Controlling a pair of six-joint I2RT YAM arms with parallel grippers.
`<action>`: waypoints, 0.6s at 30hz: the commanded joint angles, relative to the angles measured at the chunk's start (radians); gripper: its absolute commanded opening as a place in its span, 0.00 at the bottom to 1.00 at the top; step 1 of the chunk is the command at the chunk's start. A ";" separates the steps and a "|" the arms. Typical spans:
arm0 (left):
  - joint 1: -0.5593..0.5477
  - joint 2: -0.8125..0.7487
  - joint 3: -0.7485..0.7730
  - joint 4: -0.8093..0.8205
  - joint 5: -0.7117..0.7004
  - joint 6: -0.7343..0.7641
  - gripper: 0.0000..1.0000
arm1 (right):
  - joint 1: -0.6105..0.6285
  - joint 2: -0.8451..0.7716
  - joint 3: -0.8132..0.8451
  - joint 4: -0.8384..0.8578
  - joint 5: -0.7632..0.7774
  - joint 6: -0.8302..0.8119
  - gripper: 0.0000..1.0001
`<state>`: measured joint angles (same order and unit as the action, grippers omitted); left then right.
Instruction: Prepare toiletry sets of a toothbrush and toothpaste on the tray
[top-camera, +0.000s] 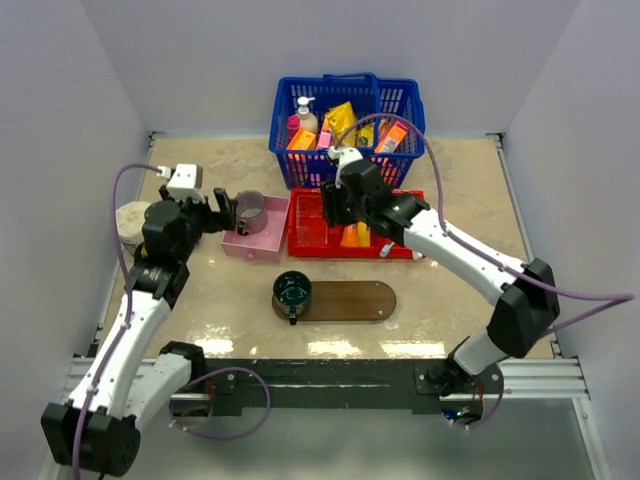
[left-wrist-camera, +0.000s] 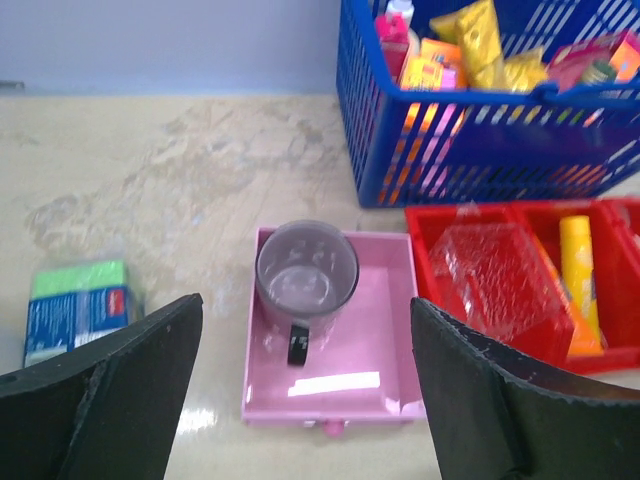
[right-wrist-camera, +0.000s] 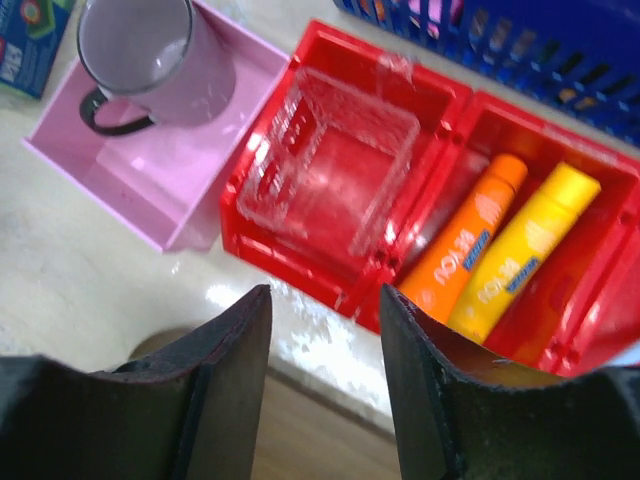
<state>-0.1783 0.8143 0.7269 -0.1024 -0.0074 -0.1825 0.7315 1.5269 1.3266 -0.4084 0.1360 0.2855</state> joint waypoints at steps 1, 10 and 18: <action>0.003 0.088 0.095 0.177 0.038 -0.032 0.88 | 0.005 0.079 0.134 -0.007 -0.010 -0.017 0.48; 0.002 -0.041 -0.021 0.142 -0.078 0.025 0.89 | 0.077 0.294 0.330 -0.116 0.086 -0.022 0.43; 0.002 -0.035 -0.009 0.130 -0.049 0.014 0.89 | 0.128 0.496 0.589 -0.251 0.234 -0.013 0.40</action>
<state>-0.1780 0.7780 0.7101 -0.0025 -0.0574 -0.1734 0.8433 1.9945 1.7996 -0.5865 0.2703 0.2718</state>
